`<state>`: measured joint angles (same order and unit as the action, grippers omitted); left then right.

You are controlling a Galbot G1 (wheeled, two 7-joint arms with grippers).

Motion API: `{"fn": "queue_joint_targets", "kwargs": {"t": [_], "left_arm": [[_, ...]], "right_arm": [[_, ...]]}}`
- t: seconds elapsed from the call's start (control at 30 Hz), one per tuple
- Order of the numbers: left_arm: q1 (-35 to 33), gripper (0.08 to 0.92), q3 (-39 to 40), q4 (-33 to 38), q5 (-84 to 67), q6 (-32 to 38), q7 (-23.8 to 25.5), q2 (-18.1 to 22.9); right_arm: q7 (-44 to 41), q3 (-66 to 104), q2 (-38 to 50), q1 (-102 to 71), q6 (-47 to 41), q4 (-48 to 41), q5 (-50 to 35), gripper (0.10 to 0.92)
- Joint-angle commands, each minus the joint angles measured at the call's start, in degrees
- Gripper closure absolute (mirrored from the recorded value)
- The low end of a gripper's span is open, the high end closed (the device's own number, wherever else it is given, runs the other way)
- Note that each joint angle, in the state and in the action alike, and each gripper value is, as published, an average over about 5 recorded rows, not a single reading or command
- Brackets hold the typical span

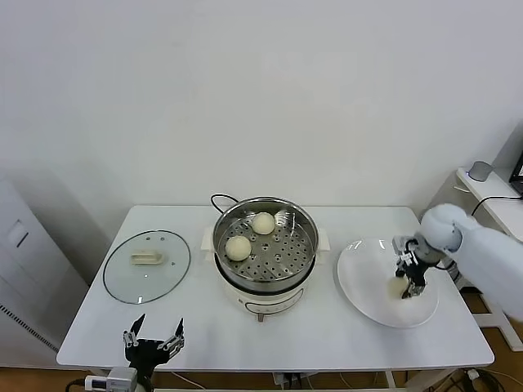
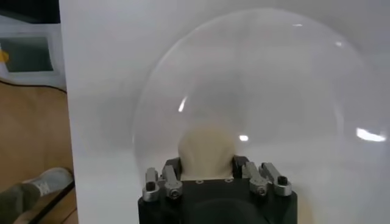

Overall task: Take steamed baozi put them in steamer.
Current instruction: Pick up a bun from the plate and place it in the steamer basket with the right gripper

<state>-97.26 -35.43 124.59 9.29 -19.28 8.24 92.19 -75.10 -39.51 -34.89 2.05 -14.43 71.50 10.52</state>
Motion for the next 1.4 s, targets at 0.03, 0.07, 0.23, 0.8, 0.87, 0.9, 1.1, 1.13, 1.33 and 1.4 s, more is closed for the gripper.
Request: {"fn": "queue_joint_targets", "kwargs": {"t": [0.03,0.07,0.23,0.8,0.87,0.9,1.1,1.13,1.33,1.4], "left_arm": [[0.45,0.177,0.02,0.98,2.08,0.44,-0.75,1.17],[0.48,0.177,-0.03,1.23,2.13,0.50,-0.88,1.18],[1.02,0.177,-0.18,2.27,1.51,0.55,-1.50,1.43],[1.47,0.177,-0.08,3.27,0.77,0.37,-1.84,2.32],[1.50,0.177,-0.01,3.28,0.75,0.39,-1.85,2.44],[1.53,0.177,0.04,3.29,0.75,0.39,-1.84,2.50],[1.67,0.177,0.24,3.17,0.74,0.38,-1.78,2.76],[1.67,0.177,0.24,3.15,0.72,0.38,-1.77,2.78],[1.66,0.177,0.08,3.16,0.36,0.41,-1.72,2.77],[1.66,0.177,0.04,3.15,0.15,0.41,-1.66,2.75]], "right_arm": [[-1.72,-21.26,-4.90,32.22,-2.94,0.41,-15.55,0.522],[-1.81,-23.12,-6.40,34.60,-3.36,0.37,-17.05,0.522],[-2.15,-28.77,-14.20,43.24,-5.25,-0.30,-23.66,0.522],[-6.96,-32.72,-30.37,37.67,45.21,-5.21,-27.53,0.516],[-5.23,-32.42,-30.71,36.00,52.53,-4.06,-22.97,0.516],[-4.80,-32.05,-30.97,35.37,55.24,-3.61,-20.67,0.516],[-1.31,-29.55,-32.88,31.94,62.10,-0.20,-6.13,0.516],[-0.96,-29.10,-33.37,31.37,62.34,0.29,-4.67,0.516],[-0.09,-27.51,-36.08,28.32,63.21,1.15,-0.61,0.512],[-0.16,-27.36,-36.67,27.50,63.35,1.27,-0.18,0.511]]}}
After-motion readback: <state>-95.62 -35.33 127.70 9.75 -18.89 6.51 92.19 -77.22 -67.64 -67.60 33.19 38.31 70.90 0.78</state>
